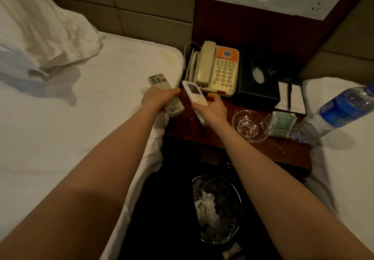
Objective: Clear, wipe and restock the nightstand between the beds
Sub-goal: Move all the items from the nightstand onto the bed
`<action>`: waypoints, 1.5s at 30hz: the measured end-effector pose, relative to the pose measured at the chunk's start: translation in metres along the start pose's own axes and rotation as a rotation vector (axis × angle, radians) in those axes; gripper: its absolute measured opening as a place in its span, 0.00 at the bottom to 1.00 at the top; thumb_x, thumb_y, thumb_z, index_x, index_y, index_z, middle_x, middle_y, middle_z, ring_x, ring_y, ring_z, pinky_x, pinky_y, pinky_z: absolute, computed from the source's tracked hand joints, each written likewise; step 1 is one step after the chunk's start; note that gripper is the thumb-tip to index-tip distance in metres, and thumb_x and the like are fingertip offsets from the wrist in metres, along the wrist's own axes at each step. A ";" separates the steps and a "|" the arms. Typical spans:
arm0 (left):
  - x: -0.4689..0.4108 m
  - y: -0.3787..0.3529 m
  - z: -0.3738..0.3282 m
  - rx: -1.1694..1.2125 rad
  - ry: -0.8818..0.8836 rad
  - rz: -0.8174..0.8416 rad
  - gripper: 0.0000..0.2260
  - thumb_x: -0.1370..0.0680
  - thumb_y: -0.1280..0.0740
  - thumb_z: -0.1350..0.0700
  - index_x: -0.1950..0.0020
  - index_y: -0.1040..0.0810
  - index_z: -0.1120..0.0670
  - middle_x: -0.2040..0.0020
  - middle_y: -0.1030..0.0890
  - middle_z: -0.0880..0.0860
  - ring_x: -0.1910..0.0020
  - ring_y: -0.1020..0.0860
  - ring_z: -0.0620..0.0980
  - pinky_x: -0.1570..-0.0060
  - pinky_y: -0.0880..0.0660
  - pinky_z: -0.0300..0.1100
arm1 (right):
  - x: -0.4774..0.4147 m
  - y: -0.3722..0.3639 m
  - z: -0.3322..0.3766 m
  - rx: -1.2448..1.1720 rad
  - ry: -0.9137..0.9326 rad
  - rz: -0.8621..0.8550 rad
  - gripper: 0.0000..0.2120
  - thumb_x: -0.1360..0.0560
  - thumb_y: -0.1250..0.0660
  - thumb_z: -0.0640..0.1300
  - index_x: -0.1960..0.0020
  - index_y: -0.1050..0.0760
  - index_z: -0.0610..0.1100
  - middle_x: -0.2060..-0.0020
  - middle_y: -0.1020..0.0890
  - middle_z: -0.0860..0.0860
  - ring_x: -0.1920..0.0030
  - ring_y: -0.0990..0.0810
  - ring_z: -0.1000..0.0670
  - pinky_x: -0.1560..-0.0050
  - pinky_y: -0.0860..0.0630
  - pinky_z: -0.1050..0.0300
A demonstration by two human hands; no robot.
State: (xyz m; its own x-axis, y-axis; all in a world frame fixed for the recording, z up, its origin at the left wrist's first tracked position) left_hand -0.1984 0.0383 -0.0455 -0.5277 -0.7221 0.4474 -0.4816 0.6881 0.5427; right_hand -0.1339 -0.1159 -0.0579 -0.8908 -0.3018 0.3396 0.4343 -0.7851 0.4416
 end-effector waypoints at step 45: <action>-0.114 0.108 0.010 -0.613 -0.200 -0.188 0.26 0.23 0.35 0.51 0.29 0.38 0.58 0.32 0.32 0.61 0.32 0.35 0.62 0.34 0.37 0.54 | -0.036 -0.177 0.092 0.175 0.334 0.134 0.25 0.27 0.31 0.44 0.33 0.33 0.39 0.39 0.31 0.40 0.40 0.27 0.41 0.42 0.29 0.56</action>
State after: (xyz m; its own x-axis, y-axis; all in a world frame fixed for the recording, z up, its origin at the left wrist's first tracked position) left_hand -0.1978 0.1955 -0.0451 -0.6215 -0.7580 0.1980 -0.1245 0.3450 0.9303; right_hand -0.1667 0.0832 -0.0716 -0.8066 -0.5772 0.1276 0.5401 -0.6318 0.5560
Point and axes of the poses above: each hand's wrist, its own x-axis away from the middle knuckle, its own y-axis out of the back of the hand, z = x × y, the point moved 2 cm from there along -x, towards the middle knuckle
